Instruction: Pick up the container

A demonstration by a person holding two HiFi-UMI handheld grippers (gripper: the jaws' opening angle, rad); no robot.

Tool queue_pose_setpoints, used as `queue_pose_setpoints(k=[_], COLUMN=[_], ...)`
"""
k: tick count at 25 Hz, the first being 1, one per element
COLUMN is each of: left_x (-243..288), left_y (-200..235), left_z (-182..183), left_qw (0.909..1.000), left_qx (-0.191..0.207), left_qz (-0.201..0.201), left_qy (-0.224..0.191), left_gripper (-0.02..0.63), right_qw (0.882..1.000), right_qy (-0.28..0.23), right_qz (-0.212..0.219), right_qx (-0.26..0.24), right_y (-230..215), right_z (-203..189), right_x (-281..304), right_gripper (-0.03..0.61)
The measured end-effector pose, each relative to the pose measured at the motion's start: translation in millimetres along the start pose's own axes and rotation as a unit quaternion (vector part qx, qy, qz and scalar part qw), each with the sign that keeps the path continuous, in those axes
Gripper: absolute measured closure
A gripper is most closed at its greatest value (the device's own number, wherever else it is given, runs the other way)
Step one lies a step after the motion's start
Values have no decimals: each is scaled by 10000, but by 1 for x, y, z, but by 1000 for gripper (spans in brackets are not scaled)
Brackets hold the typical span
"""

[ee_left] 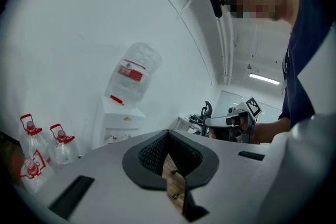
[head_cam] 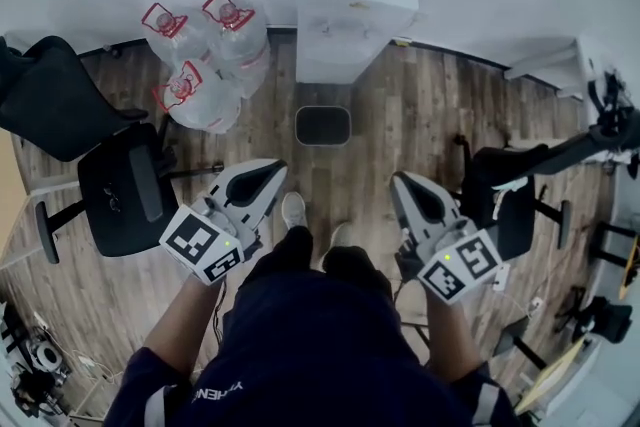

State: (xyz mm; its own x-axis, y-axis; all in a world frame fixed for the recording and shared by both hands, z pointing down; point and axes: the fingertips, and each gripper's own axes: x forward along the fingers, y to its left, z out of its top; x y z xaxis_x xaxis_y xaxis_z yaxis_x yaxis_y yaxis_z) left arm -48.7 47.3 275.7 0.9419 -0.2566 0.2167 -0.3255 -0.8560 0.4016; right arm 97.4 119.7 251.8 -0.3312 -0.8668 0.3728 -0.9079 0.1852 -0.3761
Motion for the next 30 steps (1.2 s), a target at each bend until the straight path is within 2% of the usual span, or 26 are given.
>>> queue_pose_setpoints(k=[8, 10, 13, 17, 22, 28, 30], left_x=[47, 64, 97, 130, 163, 186, 192], left_y=[62, 84, 119, 168, 220, 262, 275], left_z=[-25, -41, -78, -145, -245, -390, -431], left_qw=[9986, 9974, 9926, 9829, 9642, 9342, 9246], left_qx=[-311, -366, -668, -963, -1454, -2154, -2274], left_qz=[389, 571, 969, 1488, 2058, 2442, 2561], left_qy=[194, 245, 301, 500, 828, 1457, 1669], left_gripper=[597, 597, 597, 597, 580, 513, 505], right_qw=[9983, 9971, 9930, 9829, 9619, 9352, 9265], right_qy=[527, 690, 1099, 1725, 2621, 3487, 3712], right_qz=[251, 320, 374, 540, 570, 411, 342], right_qx=[-65, -102, -228, -347, -523, -468, -510], right_y=[-52, -76, -124, -177, -246, -305, -321], right_z=[-4, -16, -45, -111, -215, -338, -374], right_x=[79, 105, 144, 198, 254, 302, 316], right_gripper=[569, 569, 569, 569, 569, 567, 540])
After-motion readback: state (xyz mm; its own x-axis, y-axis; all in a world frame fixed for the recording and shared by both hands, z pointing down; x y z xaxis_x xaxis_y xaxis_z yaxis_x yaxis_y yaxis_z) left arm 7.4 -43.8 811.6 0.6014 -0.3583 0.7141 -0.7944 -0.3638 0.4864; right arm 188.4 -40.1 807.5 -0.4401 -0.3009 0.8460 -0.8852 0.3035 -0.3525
